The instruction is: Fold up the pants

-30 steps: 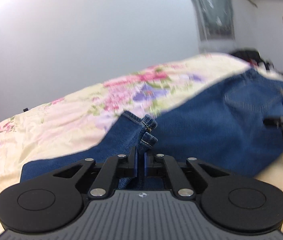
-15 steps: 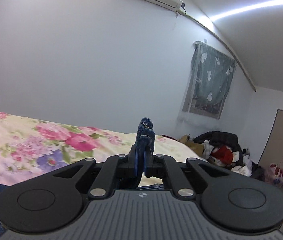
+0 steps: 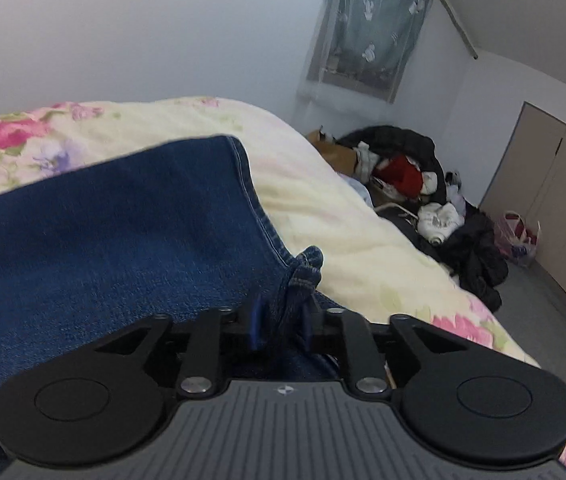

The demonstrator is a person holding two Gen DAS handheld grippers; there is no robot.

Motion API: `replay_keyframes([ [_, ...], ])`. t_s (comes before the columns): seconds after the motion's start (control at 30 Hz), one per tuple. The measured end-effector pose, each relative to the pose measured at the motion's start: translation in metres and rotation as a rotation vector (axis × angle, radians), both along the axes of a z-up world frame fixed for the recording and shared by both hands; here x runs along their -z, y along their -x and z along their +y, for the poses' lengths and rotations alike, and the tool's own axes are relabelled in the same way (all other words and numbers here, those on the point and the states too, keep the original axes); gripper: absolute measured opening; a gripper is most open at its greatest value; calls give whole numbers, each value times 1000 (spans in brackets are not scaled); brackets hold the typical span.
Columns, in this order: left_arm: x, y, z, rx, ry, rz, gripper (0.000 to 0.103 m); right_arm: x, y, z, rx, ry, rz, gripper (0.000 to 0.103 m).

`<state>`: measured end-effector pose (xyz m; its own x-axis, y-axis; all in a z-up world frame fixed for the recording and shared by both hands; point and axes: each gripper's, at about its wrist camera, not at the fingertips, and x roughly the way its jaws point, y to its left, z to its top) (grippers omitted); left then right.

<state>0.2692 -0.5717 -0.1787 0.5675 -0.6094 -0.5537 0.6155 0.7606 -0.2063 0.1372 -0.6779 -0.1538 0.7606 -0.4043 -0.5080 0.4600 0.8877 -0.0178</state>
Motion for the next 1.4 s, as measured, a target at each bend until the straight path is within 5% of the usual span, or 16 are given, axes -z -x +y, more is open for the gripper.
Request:
replay_keyframes([
  [0.1,-6,22,10,71,10,-74,64,-1,10,-2,34,11,2,82],
  [0.2,-31,49,44,102,46,-124,63,-12,14,-3,93,22,-49,82],
  [0.3,-52,66,103,26,53,-208,68,-31,12,1,105,24,-144,82],
  [0.4,-62,65,176,-161,47,-257,71,-47,-9,17,7,35,-224,82],
  [0.53,-56,30,257,-371,59,-90,71,-54,-63,53,-183,71,-259,81],
  [0.63,-34,5,295,-428,68,82,71,-46,-109,69,-285,16,-222,80],
  [0.73,-15,1,312,-446,36,115,68,-28,-143,76,-293,-57,-128,79],
  [0.93,9,10,309,-359,-24,38,66,25,-158,54,-220,-87,80,75],
  [1.07,15,5,319,-345,31,71,65,37,-153,54,-223,-65,77,76],
  [1.2,16,2,323,-328,51,83,65,15,-155,78,-135,-8,75,76],
  [1.3,17,2,323,-318,47,72,65,-6,-142,120,-276,-3,-35,77],
  [1.4,17,1,324,-306,47,70,65,-7,-136,175,-416,135,7,77],
])
